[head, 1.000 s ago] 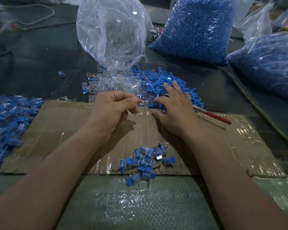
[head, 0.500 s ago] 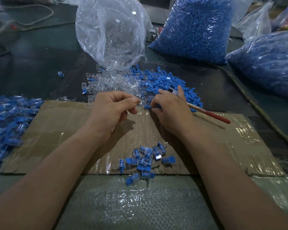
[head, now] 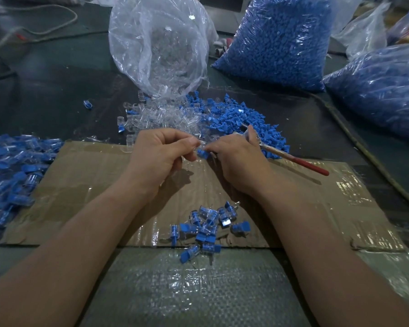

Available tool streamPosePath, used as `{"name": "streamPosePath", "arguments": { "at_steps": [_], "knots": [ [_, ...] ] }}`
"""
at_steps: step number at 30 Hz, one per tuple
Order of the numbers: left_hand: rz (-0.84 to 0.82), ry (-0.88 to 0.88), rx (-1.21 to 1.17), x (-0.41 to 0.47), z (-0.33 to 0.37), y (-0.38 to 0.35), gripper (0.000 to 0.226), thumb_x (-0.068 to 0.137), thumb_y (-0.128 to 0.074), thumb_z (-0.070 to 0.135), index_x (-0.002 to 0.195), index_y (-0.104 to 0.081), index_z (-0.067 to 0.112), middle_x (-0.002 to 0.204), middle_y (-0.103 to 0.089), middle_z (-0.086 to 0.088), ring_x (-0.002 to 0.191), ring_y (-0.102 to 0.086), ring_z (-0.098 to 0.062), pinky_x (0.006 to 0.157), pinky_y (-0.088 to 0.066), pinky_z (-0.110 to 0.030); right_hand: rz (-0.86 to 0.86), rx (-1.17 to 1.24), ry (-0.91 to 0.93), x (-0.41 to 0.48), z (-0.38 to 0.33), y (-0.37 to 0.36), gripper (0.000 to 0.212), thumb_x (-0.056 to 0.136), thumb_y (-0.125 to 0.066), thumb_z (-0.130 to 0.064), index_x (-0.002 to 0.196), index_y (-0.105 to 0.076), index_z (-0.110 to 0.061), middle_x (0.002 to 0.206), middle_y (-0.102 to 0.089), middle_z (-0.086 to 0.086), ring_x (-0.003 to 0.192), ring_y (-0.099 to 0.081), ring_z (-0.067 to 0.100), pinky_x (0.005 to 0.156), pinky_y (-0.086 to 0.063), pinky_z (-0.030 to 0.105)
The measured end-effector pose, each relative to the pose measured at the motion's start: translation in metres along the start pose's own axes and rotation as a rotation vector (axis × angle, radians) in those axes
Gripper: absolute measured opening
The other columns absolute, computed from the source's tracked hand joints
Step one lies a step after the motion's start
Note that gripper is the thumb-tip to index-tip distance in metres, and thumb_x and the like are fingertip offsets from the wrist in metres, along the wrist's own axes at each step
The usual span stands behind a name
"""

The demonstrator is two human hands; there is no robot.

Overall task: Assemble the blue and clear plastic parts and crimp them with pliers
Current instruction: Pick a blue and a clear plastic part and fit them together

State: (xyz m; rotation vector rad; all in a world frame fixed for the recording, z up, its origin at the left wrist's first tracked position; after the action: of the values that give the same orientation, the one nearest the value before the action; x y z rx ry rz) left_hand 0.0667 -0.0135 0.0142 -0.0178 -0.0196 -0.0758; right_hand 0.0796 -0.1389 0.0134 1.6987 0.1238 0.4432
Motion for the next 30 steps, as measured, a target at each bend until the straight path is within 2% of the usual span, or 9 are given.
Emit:
{"name": "streamPosePath", "arguments": {
  "at_steps": [3,6,9,12,14,17,25,28,30],
  "knots": [
    [0.011,-0.013,0.023,0.001,-0.001,0.001,0.013,0.083,-0.062,0.006,0.071,-0.067,0.01,0.049,-0.061,0.002,0.037,-0.04,-0.003,0.036,-0.032,-0.012,0.016,-0.007,0.022,0.0,-0.002,0.002,0.033,0.094,-0.043,-0.013,0.119,-0.058,-0.029,0.114,-0.06,-0.005,0.116,-0.046,0.014,0.108,0.014,0.043],
    [0.07,-0.153,0.29,0.001,0.005,0.004,0.015,0.082,-0.065,0.009,0.072,-0.067,0.02,0.054,-0.063,0.005,0.044,-0.05,-0.002,0.046,-0.043,-0.01,0.034,-0.014,0.036,-0.002,-0.005,0.004,0.03,0.093,-0.044,-0.014,0.113,-0.061,-0.028,0.106,-0.061,-0.005,0.11,-0.049,0.013,0.109,0.012,0.042],
    [0.087,-0.277,0.611,-0.003,0.012,0.0,0.015,0.082,-0.067,0.012,0.093,-0.069,0.022,0.084,-0.067,0.005,0.069,-0.058,0.002,0.073,-0.049,-0.015,0.042,-0.028,0.051,-0.003,-0.007,0.006,0.029,0.092,-0.046,-0.013,0.11,-0.063,-0.027,0.101,-0.061,-0.006,0.107,-0.05,0.012,0.109,0.012,0.043],
    [0.001,-0.273,0.904,0.003,0.004,-0.008,0.034,0.085,-0.064,0.019,0.119,-0.061,0.021,0.123,-0.056,0.0,0.111,-0.049,-0.013,0.098,-0.033,-0.026,0.04,-0.02,0.065,-0.004,-0.009,0.008,0.027,0.092,-0.046,-0.013,0.11,-0.064,-0.024,0.105,-0.063,-0.004,0.109,-0.05,0.012,0.109,0.013,0.041],
    [-0.064,-0.239,1.034,0.006,-0.001,-0.012,0.036,0.089,-0.058,0.023,0.125,-0.056,0.023,0.138,-0.046,0.001,0.125,-0.039,-0.016,0.106,-0.028,-0.034,0.043,-0.001,0.051,-0.004,-0.008,0.009,0.026,0.092,-0.045,-0.013,0.106,-0.065,-0.023,0.104,-0.063,-0.004,0.108,-0.05,0.013,0.109,0.013,0.04],
    [-0.081,-0.253,1.078,0.005,-0.001,-0.014,0.03,0.091,-0.054,0.018,0.119,-0.062,0.022,0.139,-0.046,0.004,0.126,-0.039,-0.017,0.105,-0.03,-0.035,0.043,0.004,0.013,-0.004,-0.006,0.01,0.02,0.092,-0.046,-0.014,0.099,-0.065,-0.019,0.1,-0.063,-0.003,0.103,-0.051,0.014,0.11,0.01,0.039],
    [0.002,-0.337,1.017,0.003,0.008,-0.009,0.025,0.088,-0.058,0.009,0.112,-0.067,0.011,0.124,-0.056,0.0,0.114,-0.047,-0.012,0.083,-0.022,-0.009,0.08,0.054,-0.06,-0.004,0.001,0.01,0.012,0.088,-0.053,-0.015,0.083,-0.045,-0.022,0.082,-0.049,-0.007,0.083,-0.046,0.01,0.113,-0.003,0.038],
    [0.045,-0.339,0.976,0.003,0.01,-0.005,0.022,0.086,-0.061,0.005,0.105,-0.07,0.009,0.115,-0.058,-0.002,0.101,-0.05,-0.009,0.077,-0.022,-0.005,0.12,0.081,-0.087,-0.004,0.005,0.015,0.004,0.09,-0.052,-0.016,0.09,-0.052,-0.02,0.087,-0.055,-0.004,0.087,-0.05,0.013,0.113,-0.011,0.039],
    [0.069,-0.322,0.914,0.003,0.01,-0.002,0.022,0.085,-0.061,0.005,0.105,-0.068,0.012,0.109,-0.053,0.001,0.085,-0.048,-0.002,0.075,-0.027,-0.003,0.123,0.064,-0.079,-0.005,0.005,0.016,0.021,0.091,-0.05,-0.017,0.111,-0.056,-0.019,0.107,-0.058,-0.001,0.104,-0.049,0.015,0.113,-0.012,0.042]
  ]
}}
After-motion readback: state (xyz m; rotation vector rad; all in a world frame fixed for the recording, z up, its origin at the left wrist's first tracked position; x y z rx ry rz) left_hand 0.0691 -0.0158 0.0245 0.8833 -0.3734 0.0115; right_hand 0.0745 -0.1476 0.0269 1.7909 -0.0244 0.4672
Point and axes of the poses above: each hand's wrist, its own x-axis towards the middle knuckle, its own y-axis out of the back of the hand, z = x × y, the point moved 9 cm from there along x, towards the middle knuckle
